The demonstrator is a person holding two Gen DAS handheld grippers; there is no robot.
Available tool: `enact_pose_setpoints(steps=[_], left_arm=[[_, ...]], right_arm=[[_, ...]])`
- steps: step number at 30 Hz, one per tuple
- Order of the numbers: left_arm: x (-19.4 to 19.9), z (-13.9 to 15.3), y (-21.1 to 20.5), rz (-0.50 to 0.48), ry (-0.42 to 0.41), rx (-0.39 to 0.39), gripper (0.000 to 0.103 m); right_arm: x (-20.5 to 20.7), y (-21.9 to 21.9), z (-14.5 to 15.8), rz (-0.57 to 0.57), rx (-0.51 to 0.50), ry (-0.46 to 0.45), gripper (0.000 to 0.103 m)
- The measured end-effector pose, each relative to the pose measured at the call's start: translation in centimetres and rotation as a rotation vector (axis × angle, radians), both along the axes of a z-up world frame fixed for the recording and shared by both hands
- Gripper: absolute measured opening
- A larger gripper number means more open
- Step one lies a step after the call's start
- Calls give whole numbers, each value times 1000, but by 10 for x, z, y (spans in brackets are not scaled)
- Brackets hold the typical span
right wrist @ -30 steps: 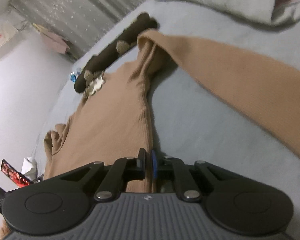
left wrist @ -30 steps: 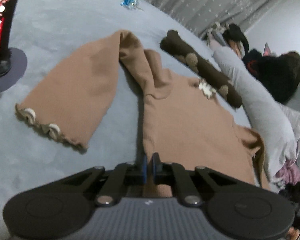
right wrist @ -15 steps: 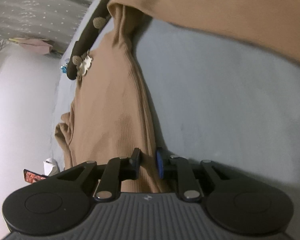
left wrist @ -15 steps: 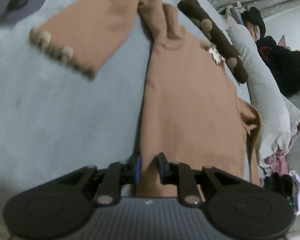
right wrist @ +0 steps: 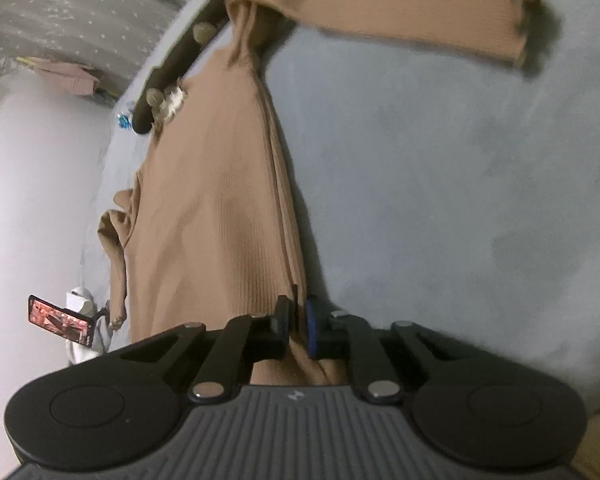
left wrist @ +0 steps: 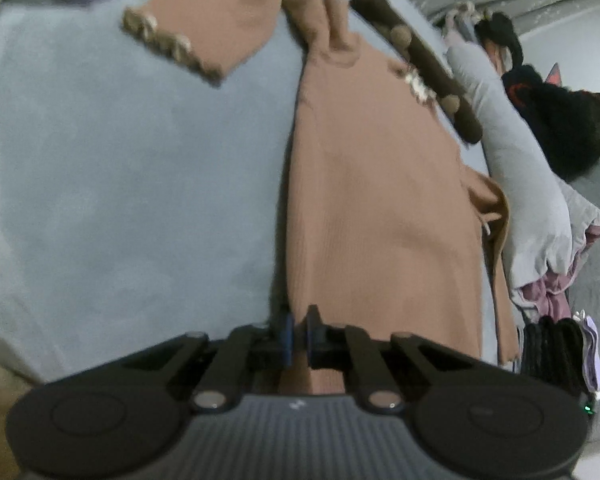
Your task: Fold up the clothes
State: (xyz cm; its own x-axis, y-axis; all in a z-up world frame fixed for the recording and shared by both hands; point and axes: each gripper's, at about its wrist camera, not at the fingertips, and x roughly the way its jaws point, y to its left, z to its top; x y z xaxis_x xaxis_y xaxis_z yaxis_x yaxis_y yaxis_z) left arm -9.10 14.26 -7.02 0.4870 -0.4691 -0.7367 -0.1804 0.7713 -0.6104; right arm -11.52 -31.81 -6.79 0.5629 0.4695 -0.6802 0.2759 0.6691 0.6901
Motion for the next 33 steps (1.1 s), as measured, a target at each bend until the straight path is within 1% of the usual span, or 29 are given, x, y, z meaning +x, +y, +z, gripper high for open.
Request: enact_pose_setpoints(steps=[2, 4, 5, 7, 8, 10, 12, 14, 15, 17, 19, 20, 21, 22, 23, 26, 28, 31, 33], left_arm=[[-8, 9, 2, 14, -37, 23, 5], [-14, 15, 3, 20, -47, 58, 3], [-16, 16, 3, 20, -49, 74, 3], [-15, 8, 2, 9, -16, 92, 4], [-14, 4, 2, 6, 2, 89, 5], [-15, -2, 4, 1, 17, 60, 8], [-16, -2, 5, -22, 18, 40, 19], [-17, -5, 4, -52, 26, 17, 28], [-17, -7, 3, -67, 30, 9, 30], [-18, -10, -2, -96, 35, 9, 31], [-19, -11, -6, -134, 43, 9, 30], [-21, -10, -8, -156, 49, 5, 29], [-23, -9, -10, -177, 56, 2, 24], [-25, -7, -10, -189, 56, -5, 19], [-28, -3, -7, -183, 43, -16, 10], [-35, 11, 1, -162, 5, -53, 8], [-39, 24, 8, -145, -31, -80, 7], [-44, 44, 14, -136, -87, -88, 7], [-46, 47, 16, -146, -93, -72, 7]], right_arm=[[-8, -6, 11, -20, -22, -44, 8], [-15, -11, 20, -37, -34, -73, 8], [-15, -12, 19, -35, -38, -68, 8], [-17, -12, 18, -31, -48, -60, 9], [-16, -11, 15, -20, -48, -40, 10], [-16, -8, 9, 1, -48, -6, 13], [-18, -6, 4, 20, -49, 22, 18], [-20, -3, 1, 38, -37, 33, 42], [-21, -1, 0, 49, -32, 33, 43], [-21, 5, -2, 75, -36, 32, 43], [-21, 11, -3, 104, -53, 29, 42], [-21, 15, -1, 126, -60, 26, 36], [-21, 18, 0, 149, -67, 22, 29], [-22, 20, 2, 172, -61, 18, 12], [-25, 20, 8, 177, -67, -2, 11], [-31, 18, 24, 192, -84, -59, 9], [-34, 13, 39, 182, -79, -95, 9], [-38, 7, 65, 178, -106, -154, 9], [-38, 6, 71, 187, -128, -154, 9]])
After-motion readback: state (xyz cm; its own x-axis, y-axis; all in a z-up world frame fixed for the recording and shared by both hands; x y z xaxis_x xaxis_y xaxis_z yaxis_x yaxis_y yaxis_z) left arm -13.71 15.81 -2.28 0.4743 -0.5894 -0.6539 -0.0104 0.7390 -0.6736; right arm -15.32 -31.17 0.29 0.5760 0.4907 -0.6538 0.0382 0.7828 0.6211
